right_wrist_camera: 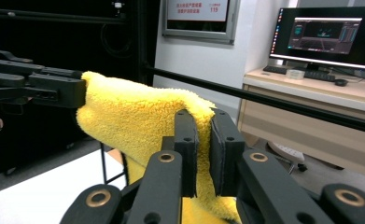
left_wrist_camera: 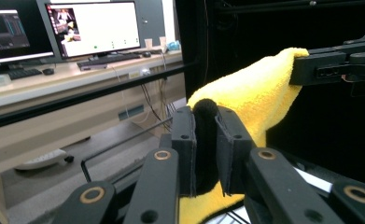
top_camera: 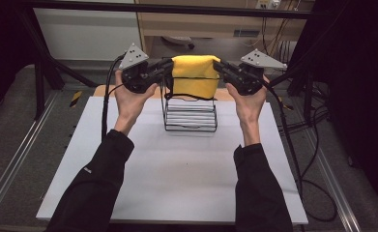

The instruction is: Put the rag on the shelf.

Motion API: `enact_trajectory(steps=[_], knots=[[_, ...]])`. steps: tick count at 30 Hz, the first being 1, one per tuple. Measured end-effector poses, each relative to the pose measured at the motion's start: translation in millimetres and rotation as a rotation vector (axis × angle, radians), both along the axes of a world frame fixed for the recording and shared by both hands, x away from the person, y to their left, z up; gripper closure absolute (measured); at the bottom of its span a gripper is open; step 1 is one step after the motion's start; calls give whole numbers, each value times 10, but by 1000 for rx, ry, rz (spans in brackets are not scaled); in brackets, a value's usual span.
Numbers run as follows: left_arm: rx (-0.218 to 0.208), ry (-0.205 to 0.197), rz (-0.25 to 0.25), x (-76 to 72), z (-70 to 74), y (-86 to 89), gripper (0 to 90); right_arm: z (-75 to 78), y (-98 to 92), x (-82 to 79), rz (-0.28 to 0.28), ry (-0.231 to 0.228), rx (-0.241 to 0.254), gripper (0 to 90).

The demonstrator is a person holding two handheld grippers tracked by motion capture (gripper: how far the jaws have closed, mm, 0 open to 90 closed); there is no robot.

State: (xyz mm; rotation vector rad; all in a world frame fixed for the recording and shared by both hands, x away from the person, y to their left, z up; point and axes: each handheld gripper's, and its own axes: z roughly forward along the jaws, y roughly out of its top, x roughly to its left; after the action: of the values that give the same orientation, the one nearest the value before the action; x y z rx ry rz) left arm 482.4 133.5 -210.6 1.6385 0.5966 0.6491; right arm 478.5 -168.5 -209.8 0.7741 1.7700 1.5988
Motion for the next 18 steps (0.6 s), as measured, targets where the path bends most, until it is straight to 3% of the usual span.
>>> enact_trajectory(steps=[8, 18], knots=[[65, 34, 1, -73, -71, 33, 768, -116, 9, -99, 41, 36, -31, 827], [99, 88, -23, -119, -177, 37, 749, -224, -26, -136, 86, 89, -69, 824]])
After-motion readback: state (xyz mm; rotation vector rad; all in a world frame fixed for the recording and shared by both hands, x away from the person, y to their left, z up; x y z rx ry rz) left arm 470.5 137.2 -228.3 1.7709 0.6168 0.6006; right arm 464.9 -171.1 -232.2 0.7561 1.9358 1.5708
